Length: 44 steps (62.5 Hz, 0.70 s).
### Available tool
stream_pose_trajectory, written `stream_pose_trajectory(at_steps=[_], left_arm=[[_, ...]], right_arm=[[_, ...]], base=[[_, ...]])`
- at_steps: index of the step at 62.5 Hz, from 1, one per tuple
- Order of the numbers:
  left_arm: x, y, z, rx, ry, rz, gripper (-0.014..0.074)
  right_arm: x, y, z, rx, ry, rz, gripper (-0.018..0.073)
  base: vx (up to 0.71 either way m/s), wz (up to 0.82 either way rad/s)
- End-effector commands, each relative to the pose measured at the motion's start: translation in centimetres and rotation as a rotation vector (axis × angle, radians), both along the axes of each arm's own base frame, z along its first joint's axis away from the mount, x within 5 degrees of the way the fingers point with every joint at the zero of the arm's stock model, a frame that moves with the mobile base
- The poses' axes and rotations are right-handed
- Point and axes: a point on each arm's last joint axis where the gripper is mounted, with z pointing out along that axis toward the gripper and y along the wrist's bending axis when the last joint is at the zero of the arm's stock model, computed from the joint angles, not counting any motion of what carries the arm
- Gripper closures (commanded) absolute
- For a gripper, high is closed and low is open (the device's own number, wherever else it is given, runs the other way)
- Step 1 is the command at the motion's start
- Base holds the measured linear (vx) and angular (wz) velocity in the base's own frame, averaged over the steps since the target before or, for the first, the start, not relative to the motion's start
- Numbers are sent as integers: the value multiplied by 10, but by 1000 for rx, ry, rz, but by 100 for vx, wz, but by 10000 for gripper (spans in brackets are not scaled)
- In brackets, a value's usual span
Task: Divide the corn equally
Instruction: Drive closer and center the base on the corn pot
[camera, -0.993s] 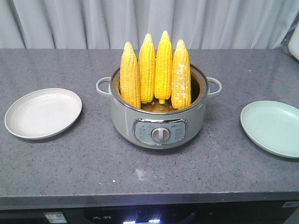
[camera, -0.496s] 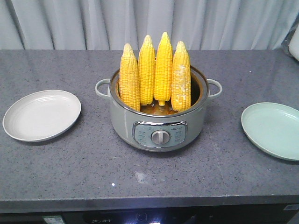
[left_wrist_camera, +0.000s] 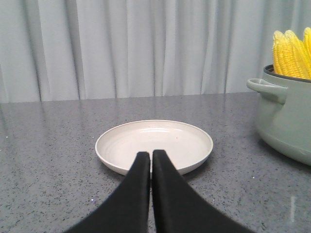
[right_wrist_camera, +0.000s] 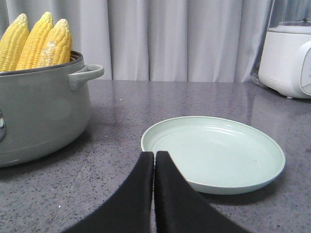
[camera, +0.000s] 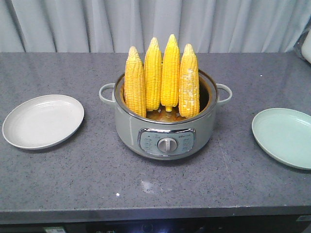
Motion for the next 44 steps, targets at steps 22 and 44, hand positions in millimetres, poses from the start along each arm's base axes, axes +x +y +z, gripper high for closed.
stream_pose_trajectory(at_steps=[22,44], left_arm=[[-1,0,3,-20,-80,0,603],[-1,0,3,-20,-80,0,603]], right_arm=[[0,0,3,-2,-68,-3,563],[0,0,3,-2,-68,-3,563]], base=[[1,1],[2,1]])
